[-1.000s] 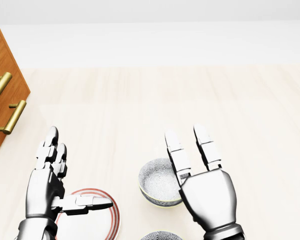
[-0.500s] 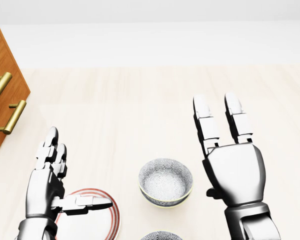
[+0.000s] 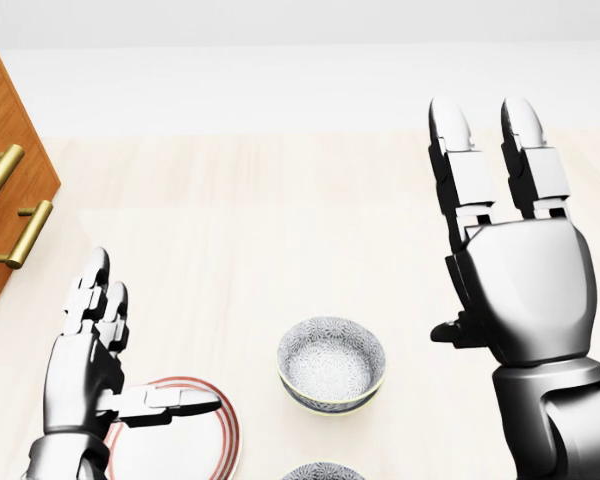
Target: Stack the bowl at the front on the bowl in the middle.
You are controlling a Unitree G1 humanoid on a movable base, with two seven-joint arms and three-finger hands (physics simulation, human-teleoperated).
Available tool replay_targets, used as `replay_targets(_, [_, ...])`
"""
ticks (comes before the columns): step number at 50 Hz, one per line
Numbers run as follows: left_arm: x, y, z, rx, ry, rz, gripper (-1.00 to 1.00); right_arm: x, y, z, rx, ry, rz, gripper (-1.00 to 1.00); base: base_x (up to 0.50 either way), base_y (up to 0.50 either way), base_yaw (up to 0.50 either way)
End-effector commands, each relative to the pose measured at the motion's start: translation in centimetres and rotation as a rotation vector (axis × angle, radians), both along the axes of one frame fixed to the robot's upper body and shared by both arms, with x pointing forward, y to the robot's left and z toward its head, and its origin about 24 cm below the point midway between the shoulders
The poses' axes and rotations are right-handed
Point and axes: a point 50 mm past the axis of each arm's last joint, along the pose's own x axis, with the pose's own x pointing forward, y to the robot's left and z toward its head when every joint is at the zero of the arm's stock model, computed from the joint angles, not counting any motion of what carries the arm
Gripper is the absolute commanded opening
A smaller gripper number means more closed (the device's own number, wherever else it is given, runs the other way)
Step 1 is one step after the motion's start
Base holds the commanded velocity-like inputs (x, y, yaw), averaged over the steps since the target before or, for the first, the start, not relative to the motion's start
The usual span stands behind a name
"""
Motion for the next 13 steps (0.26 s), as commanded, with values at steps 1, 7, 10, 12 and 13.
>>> replay_targets(1, [0.0,0.3,0.7,-0.005,-0.017,0.011,1.00,-0.7,-0.2,2.4,0.016,-0.049,0.028,1.00,0.00,0.00,0.00])
replay_targets(7, [-0.2,0.4,2.0,-0.009,-0.041,0.018,1.00,-1.1,-0.1,3.3,0.010,-0.073,0.037,1.00,0.00,0.00,0.00])
replay_targets(10, [-0.2,0.4,1.9,-0.005,-0.044,0.018,1.00,-1.6,0.0,4.3,0.002,-0.098,0.052,1.00,0.00,0.00,0.00])
replay_targets(12, [-0.2,0.4,1.9,-0.006,-0.044,0.018,1.00,-1.8,0.1,4.8,-0.001,-0.109,0.060,1.00,0.00,0.00,0.00])
replay_targets(13, [-0.2,0.4,1.9,-0.006,-0.044,0.018,1.00,-1.8,0.2,4.7,-0.001,-0.108,0.059,1.00,0.00,0.00,0.00])
